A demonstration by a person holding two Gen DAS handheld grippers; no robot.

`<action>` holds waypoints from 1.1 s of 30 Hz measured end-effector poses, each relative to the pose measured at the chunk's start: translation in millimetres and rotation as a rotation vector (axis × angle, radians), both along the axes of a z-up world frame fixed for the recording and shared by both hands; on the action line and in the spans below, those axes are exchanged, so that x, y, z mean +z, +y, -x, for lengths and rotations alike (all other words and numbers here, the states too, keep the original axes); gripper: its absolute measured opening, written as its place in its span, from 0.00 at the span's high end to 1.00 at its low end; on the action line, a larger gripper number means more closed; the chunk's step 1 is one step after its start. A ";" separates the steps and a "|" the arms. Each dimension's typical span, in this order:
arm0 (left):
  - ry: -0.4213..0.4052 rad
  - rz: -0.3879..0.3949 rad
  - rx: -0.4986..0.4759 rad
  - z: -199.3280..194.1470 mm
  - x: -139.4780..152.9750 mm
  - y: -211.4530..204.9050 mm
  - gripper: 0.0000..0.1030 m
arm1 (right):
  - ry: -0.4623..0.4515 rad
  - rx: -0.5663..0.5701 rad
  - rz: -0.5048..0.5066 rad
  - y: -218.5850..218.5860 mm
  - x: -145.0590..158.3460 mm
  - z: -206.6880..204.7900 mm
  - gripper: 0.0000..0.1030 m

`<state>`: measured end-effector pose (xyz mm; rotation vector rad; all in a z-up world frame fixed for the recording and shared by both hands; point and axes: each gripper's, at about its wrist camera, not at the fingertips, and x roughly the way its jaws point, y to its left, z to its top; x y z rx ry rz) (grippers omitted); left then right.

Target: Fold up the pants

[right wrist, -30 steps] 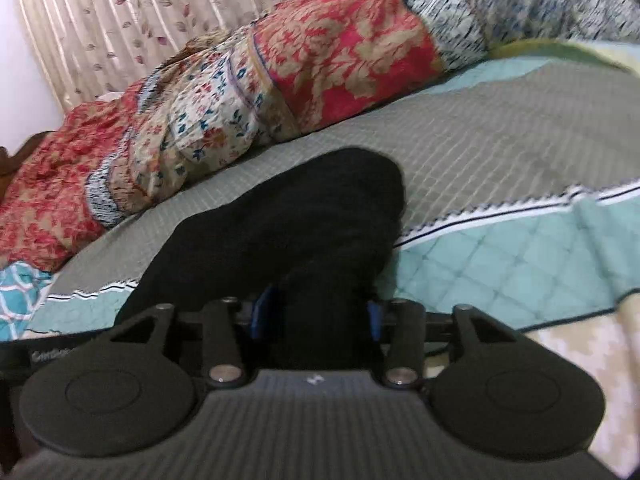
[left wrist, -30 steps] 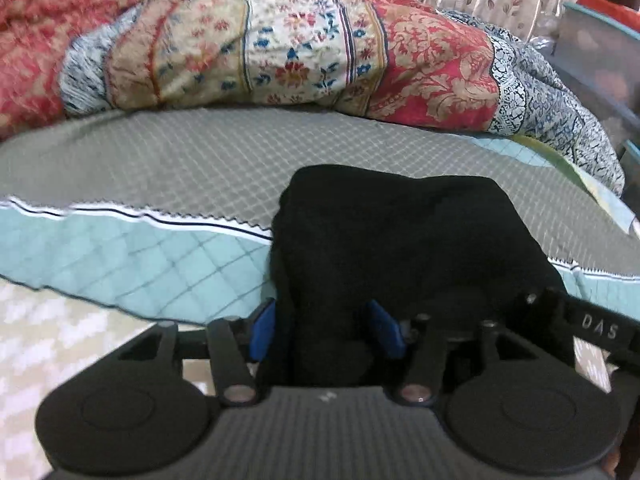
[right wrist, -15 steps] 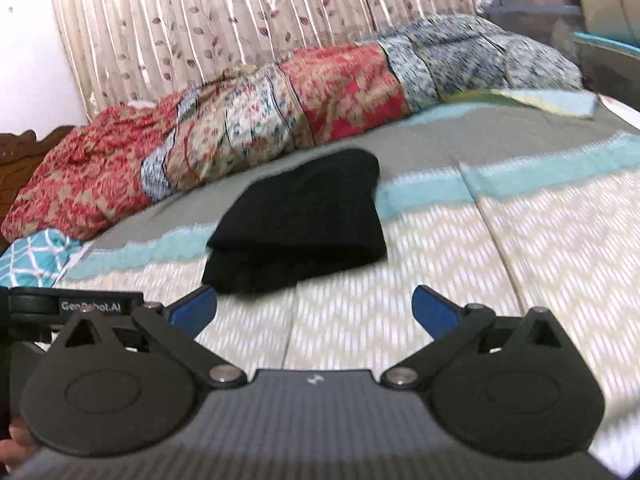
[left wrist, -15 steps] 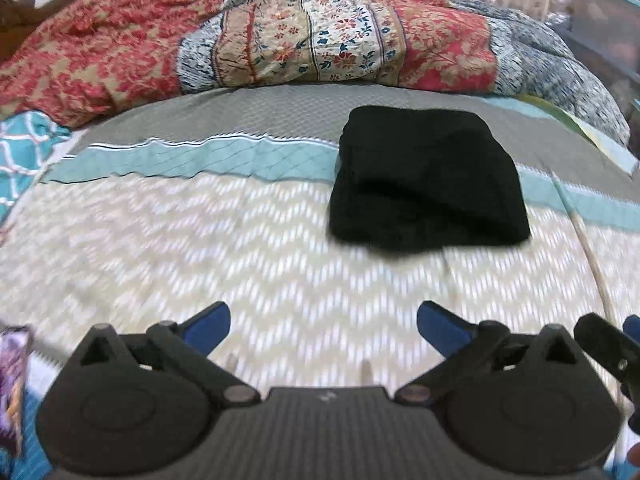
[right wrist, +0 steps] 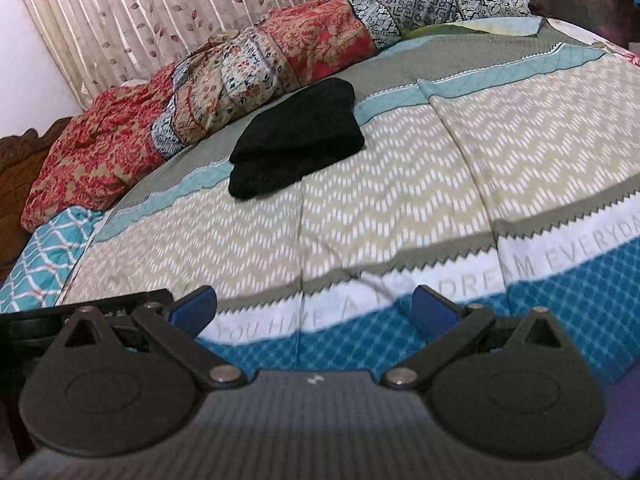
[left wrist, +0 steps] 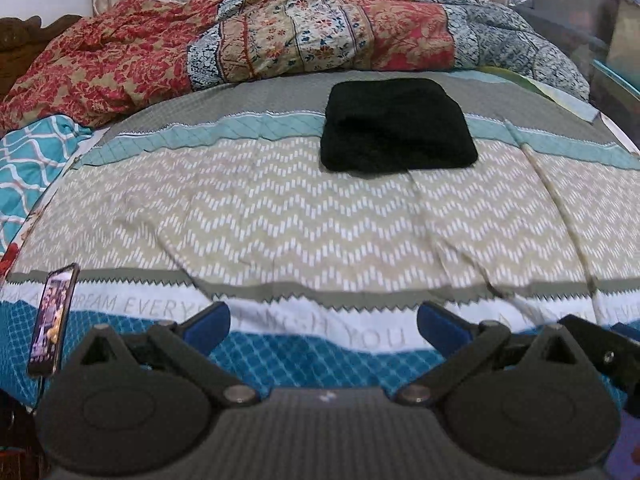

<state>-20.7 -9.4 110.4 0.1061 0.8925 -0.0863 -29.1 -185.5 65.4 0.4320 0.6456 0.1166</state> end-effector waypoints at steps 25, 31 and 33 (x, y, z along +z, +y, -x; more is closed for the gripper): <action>-0.031 -0.165 0.066 31.1 -16.1 11.9 0.00 | 0.025 0.028 0.002 29.1 -12.0 35.6 0.00; 0.002 -0.160 0.082 29.6 -24.3 16.3 0.00 | 0.042 0.028 -0.015 30.9 -14.7 35.3 0.00; 0.025 -0.153 0.077 27.0 -26.8 17.2 0.00 | 0.049 0.028 -0.019 30.7 -15.7 34.7 0.00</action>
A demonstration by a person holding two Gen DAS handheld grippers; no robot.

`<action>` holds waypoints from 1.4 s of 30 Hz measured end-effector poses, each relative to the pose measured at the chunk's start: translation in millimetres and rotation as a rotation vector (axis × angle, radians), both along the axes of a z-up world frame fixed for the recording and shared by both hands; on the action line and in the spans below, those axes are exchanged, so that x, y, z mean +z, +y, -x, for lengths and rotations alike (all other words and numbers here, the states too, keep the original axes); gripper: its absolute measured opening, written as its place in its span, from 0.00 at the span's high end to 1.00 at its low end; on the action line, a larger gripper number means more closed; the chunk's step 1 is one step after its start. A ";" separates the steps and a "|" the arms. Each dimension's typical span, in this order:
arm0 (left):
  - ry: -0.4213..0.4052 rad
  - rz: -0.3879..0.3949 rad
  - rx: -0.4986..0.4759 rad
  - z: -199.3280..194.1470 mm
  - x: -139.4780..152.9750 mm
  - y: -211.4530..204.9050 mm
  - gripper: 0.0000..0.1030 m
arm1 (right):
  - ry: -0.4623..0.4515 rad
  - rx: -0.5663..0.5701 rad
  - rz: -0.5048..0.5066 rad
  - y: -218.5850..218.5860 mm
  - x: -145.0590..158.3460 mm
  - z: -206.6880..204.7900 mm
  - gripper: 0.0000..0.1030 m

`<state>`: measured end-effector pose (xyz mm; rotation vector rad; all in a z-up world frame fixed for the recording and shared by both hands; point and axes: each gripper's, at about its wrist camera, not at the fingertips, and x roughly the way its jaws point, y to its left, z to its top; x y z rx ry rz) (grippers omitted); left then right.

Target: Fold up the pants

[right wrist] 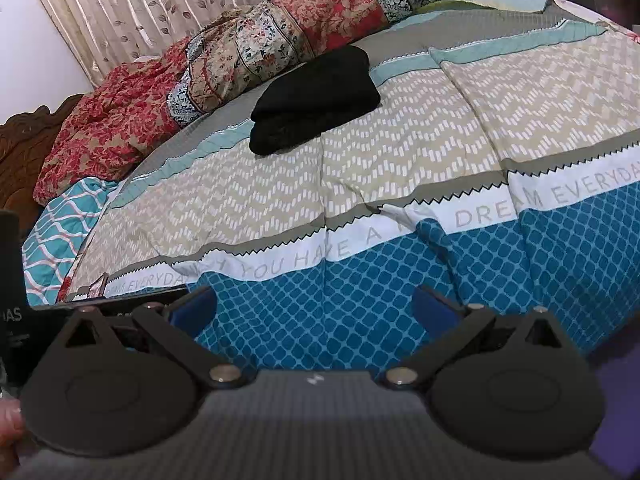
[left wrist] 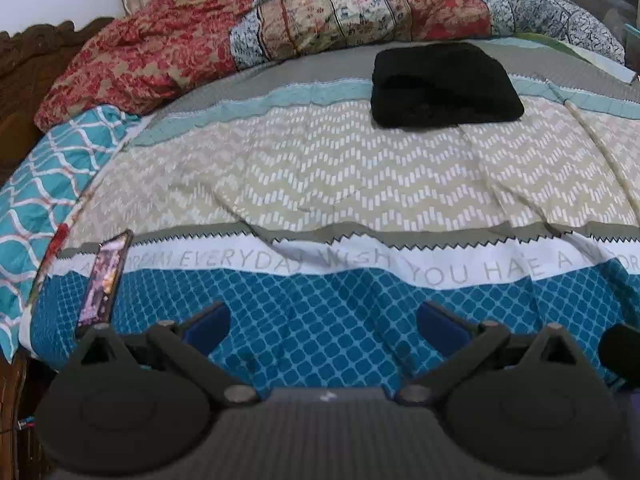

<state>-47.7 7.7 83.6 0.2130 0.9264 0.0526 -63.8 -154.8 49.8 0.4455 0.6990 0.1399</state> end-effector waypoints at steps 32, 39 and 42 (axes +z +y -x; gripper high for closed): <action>0.076 0.063 0.035 -6.6 -6.1 8.6 0.00 | 0.043 -0.008 -0.048 -7.8 -7.1 -2.8 0.00; 0.100 0.035 0.042 -4.9 -8.9 7.0 0.00 | 0.034 -0.005 -0.039 -5.7 -5.1 -1.8 0.00; 0.101 0.037 0.043 -4.5 -8.5 7.3 0.00 | 0.034 -0.005 -0.040 -5.7 -5.2 -1.8 0.00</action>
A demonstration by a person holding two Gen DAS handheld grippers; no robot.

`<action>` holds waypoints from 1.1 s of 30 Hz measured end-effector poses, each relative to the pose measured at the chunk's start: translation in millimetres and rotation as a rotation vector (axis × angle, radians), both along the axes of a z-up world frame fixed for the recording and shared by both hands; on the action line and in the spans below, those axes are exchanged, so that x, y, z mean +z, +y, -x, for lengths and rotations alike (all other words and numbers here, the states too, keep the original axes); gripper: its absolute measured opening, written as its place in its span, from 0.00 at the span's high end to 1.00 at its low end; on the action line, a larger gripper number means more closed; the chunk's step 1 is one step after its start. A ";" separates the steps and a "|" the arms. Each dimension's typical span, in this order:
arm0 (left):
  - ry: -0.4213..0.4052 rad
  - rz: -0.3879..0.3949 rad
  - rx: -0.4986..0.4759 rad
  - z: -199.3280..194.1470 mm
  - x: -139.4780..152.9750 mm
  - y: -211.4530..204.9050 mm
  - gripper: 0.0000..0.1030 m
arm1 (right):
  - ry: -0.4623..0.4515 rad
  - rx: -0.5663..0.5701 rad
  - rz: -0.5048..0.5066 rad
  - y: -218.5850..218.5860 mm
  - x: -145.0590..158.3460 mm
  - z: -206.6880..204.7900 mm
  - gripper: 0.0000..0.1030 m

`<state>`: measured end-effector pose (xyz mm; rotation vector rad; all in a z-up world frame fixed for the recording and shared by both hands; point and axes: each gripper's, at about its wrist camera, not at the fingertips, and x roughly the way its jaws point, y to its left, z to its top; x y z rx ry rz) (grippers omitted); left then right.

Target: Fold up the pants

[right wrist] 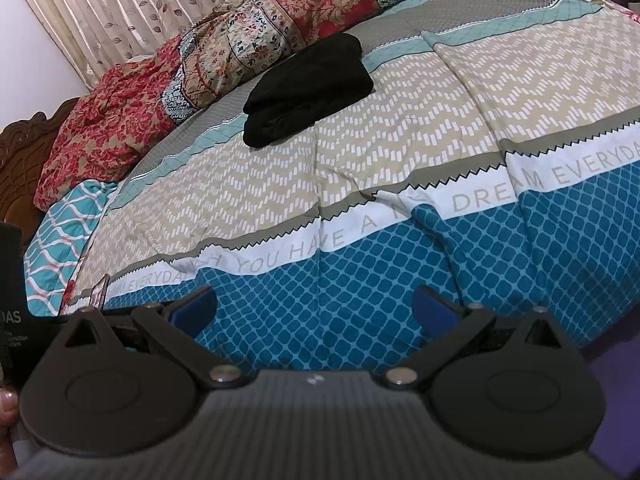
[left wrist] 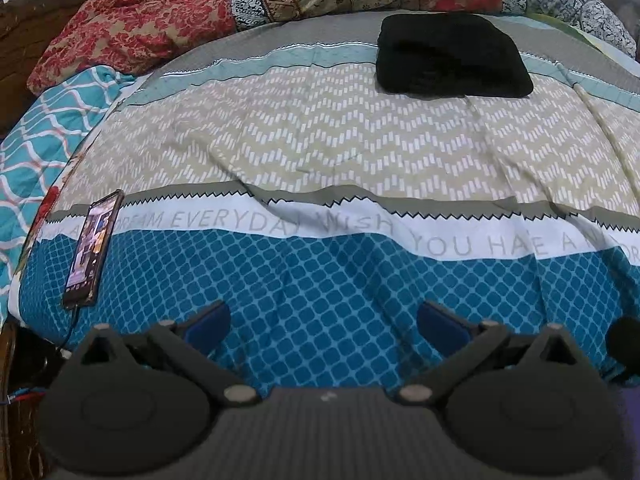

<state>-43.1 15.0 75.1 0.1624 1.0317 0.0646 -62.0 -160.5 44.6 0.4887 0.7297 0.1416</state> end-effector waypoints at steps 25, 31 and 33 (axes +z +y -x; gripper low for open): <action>0.051 -0.025 -0.064 8.0 -9.0 -17.9 0.00 | 0.029 -0.017 -0.028 -7.1 -7.1 0.6 0.00; 0.090 -0.007 -0.080 8.4 -15.0 -21.1 0.00 | 0.038 -0.024 -0.031 -8.5 -9.5 0.6 0.00; 0.089 -0.011 -0.083 9.2 -15.1 -22.3 0.00 | 0.038 -0.026 -0.029 -8.9 -9.5 0.7 0.00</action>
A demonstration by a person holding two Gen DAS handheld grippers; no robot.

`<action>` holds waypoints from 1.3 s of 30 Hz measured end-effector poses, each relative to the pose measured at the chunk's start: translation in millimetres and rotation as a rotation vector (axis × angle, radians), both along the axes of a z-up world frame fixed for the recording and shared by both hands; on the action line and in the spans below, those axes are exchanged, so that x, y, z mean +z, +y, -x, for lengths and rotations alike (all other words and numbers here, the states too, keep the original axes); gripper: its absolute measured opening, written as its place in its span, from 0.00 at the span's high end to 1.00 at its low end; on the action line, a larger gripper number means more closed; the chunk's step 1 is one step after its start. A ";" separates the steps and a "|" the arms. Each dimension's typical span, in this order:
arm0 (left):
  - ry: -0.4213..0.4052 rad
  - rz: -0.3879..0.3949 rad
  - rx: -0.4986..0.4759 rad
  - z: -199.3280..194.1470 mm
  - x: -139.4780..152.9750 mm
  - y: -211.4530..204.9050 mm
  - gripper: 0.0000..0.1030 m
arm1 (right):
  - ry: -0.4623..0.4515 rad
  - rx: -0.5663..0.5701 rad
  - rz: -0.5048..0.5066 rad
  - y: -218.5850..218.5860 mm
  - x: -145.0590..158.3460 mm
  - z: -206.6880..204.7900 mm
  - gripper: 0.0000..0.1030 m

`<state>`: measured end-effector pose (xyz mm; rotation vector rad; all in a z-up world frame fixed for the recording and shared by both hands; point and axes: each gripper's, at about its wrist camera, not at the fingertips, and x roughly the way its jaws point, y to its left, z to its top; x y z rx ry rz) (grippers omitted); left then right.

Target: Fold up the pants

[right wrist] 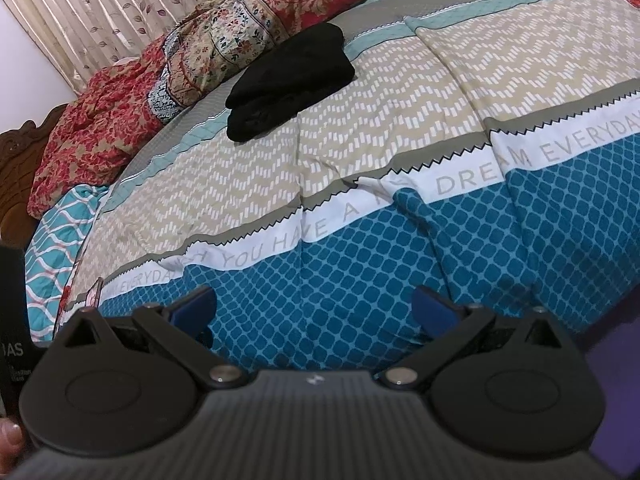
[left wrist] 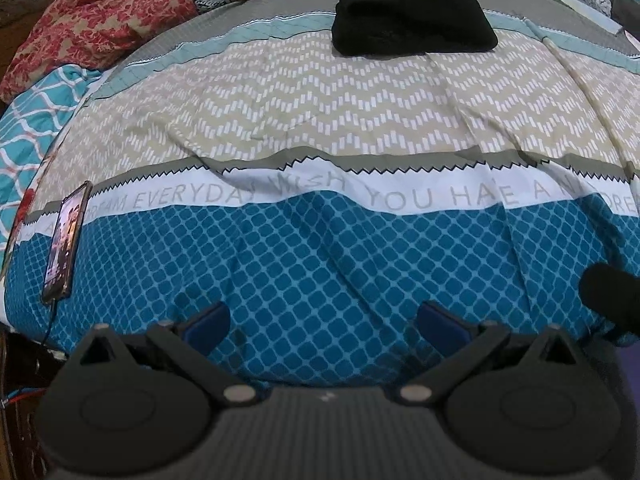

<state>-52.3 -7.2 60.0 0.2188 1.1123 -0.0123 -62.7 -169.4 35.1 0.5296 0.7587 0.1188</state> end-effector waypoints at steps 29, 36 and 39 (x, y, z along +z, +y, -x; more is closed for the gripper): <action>-0.064 -0.092 0.097 -4.6 0.7 37.0 0.00 | -0.006 0.024 0.030 7.3 1.6 -1.3 0.00; -0.058 -0.087 0.088 -4.2 0.3 35.5 0.00 | -0.007 0.026 0.035 8.6 2.1 -1.4 0.00; -0.057 -0.084 0.081 -3.1 0.9 33.6 0.00 | -0.008 0.028 0.035 8.8 2.1 -1.7 0.00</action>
